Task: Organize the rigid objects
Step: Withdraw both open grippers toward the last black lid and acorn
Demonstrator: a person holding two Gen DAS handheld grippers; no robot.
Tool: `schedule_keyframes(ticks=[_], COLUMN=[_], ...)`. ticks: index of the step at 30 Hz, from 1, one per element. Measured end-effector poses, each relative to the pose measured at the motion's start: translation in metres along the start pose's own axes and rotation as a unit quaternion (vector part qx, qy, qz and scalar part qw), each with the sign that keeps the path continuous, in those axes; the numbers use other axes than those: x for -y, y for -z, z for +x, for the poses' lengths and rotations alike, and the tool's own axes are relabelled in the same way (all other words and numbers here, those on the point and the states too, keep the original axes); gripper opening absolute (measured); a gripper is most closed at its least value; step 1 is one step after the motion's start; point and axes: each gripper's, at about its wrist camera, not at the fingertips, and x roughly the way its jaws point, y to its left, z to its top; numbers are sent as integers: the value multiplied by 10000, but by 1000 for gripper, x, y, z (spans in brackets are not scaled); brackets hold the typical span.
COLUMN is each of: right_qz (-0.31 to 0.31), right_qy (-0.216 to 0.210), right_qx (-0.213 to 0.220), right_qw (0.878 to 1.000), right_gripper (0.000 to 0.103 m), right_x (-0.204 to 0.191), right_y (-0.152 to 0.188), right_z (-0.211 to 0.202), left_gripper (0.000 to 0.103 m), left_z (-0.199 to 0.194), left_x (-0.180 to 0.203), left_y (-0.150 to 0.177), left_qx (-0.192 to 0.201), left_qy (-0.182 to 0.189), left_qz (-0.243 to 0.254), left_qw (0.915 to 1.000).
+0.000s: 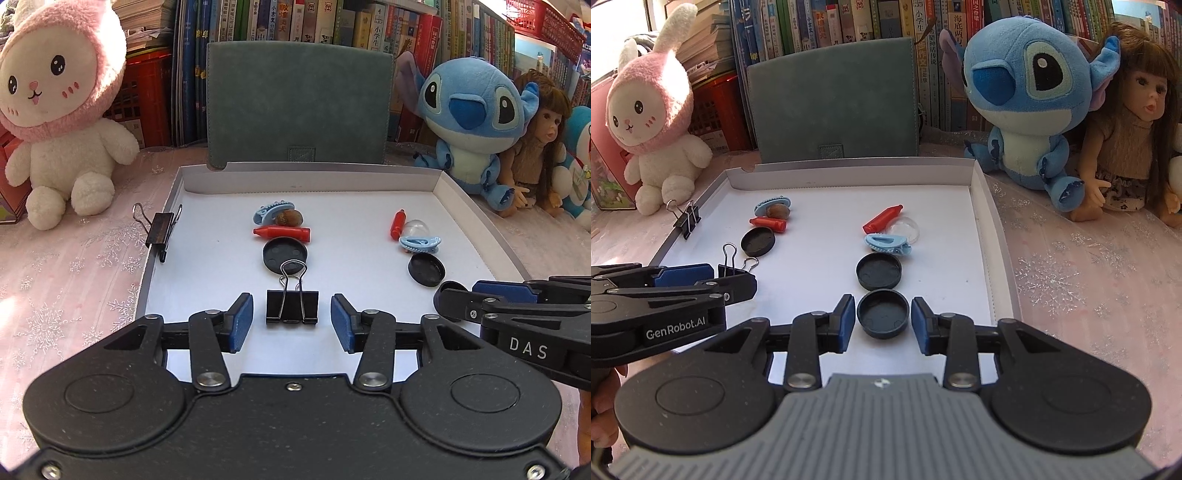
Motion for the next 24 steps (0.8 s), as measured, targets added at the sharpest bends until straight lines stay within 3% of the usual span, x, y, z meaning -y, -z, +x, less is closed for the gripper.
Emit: schedule_keyframes(ticks=[4, 11, 24], right_qz=[-134, -350, -769], right_qy=[7, -3, 49], right_qx=[154, 473, 1149], right_qw=[9998, 9983, 9904], right_gripper=[56, 70, 82], right_x=[-2, -6, -13], right_y=[3, 13, 47], right_z=[-10, -34, -87], left_gripper=[54, 72, 77], left_z=[-13, -42, -98], left_x=[0, 1, 2], left_y=[5, 16, 54], left_qx=[106, 371, 514], left_qy=[39, 137, 432], left_qz=[57, 241, 447], left_qw=[9999, 9989, 9967])
